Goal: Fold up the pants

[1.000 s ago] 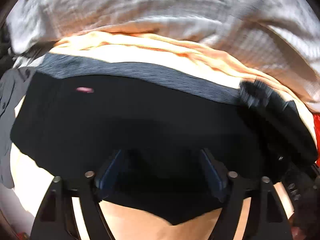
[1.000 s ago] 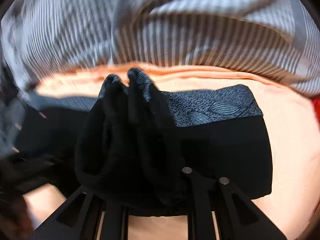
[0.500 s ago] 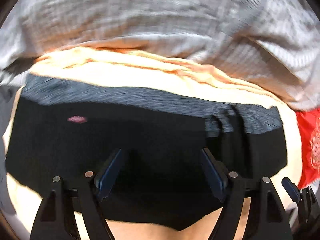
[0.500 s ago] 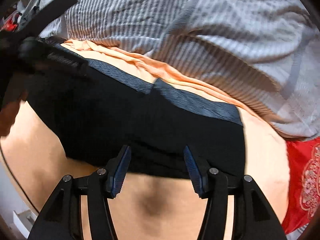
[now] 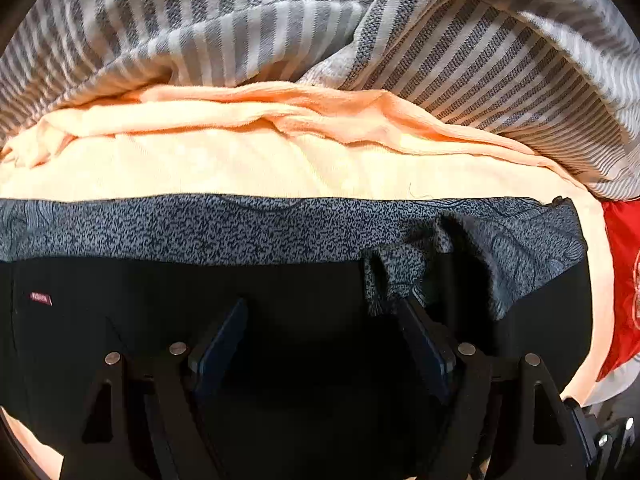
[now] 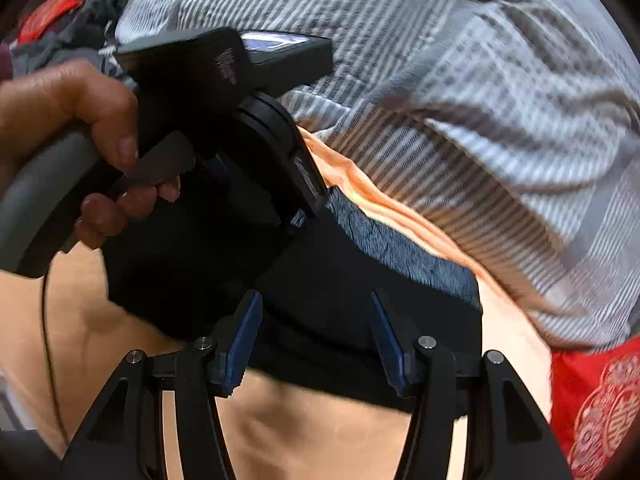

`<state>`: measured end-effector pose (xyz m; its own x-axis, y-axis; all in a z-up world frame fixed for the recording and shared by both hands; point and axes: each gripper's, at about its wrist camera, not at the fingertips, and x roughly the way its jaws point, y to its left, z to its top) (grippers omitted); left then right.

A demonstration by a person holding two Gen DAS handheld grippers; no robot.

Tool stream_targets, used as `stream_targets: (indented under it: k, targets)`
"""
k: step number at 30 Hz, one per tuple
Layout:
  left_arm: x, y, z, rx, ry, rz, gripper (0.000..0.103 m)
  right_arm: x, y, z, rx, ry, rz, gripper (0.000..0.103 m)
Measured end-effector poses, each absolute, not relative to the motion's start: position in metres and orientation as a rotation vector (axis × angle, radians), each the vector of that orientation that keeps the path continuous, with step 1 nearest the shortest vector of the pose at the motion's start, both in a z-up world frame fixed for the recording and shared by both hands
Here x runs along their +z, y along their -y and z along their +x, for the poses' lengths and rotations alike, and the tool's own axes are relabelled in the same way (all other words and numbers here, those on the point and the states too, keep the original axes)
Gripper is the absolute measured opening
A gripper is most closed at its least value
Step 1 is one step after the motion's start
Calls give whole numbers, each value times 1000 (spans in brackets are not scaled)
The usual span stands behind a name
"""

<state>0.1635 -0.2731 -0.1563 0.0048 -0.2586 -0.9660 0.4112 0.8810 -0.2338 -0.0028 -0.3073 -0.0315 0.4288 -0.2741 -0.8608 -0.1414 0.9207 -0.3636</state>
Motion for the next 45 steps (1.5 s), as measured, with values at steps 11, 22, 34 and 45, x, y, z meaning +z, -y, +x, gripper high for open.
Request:
stream_targets:
  k: [11,22,34,45]
  targets:
    - [-146,259,178,-481,-1460,69,79,-32,302,8,71,-1235,-310,0]
    - [-153,259,164,-468,-1419,254,79,-52,294,-1,-35,-1182,-602,37]
    - [-154,253,161,-479,-1401,261,79,-70,308,27,-20,-1240,-541,10]
    - [-116,195,162,-436,-1369,228,79,-62,280,9,97,-1294,-437,10]
